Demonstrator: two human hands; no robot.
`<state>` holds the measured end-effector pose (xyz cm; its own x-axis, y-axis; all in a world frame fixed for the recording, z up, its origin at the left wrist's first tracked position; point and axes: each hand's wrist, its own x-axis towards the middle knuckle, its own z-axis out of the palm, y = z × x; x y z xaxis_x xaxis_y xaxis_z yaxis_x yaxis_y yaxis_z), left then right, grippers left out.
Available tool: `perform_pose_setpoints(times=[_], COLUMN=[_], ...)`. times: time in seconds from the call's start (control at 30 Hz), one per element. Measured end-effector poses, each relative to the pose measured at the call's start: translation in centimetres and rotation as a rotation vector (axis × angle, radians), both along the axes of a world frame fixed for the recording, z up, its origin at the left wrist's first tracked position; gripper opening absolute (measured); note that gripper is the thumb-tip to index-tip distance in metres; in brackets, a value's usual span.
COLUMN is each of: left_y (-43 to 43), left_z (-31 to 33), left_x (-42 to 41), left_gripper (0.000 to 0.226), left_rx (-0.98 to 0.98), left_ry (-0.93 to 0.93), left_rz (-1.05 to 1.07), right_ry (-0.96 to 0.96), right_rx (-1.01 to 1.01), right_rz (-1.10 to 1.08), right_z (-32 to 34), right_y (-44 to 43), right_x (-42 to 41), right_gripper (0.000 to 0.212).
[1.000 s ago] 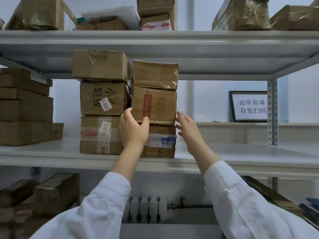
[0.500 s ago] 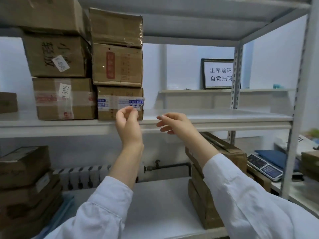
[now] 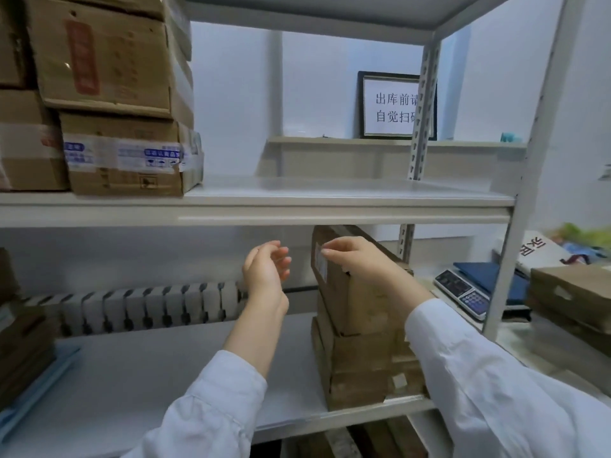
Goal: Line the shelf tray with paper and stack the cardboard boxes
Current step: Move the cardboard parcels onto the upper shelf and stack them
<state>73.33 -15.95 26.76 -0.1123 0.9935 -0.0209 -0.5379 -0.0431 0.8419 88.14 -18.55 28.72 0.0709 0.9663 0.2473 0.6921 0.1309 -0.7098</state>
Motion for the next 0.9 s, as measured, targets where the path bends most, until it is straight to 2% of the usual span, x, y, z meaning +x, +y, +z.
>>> perform_pose_setpoints(times=[0.2,0.3,0.37,0.47,0.57,0.63,0.73,0.83,0.87,0.9], left_y=[0.2,0.4,0.7,0.8,1.0,1.7,2.8,2.7,1.9,1.4], left_z=[-2.7,-3.9,-4.6,-5.0,-5.4,-6.3,-7.0,-6.6,-5.9,-5.4], left_x=[6.3,8.7,9.9,10.9,11.5,11.8,11.7,11.2,10.9,10.6], left_gripper=[0.017,0.010,0.030,0.057,0.118,0.143,0.153,0.155,0.150,0.136], left_rx=[-0.140,-0.181,-0.197,-0.211,-0.303,-0.361,-0.419,-0.432,-0.445,-0.444], left_ry=[0.119,0.221,0.303,0.302,0.256,0.308,0.321,0.305,0.294,0.280], left_rz=[-0.117,-0.169,-0.217,-0.303,-0.407,-0.438,-0.427,-0.386,-0.383,-0.381], right_ry=[-0.068,-0.005,0.092,0.243,0.365,0.397,0.392,0.390,0.396,0.401], right_rx=[0.011,-0.032,-0.081,-0.154,-0.185,-0.209,-0.252,-0.209,-0.181,-0.164], right_rz=[-0.318,-0.396,-0.381,-0.378,-0.397,-0.388,-0.316,-0.276,-0.272,-0.268], right_z=[-2.6,-3.2,-3.5,-4.0,-4.1,-4.2,-4.3,-4.4,-4.3,-4.2], right_y=[1.6,2.1,2.5,3.0,3.5,4.0,4.6,5.0,5.1,5.1], right_x=[7.0,9.5,10.5,11.7,12.2,12.3,12.2,12.0,11.8,11.5], right_gripper=[0.054,0.062,0.066,0.067,0.069,0.069,0.064,0.062,0.062,0.062])
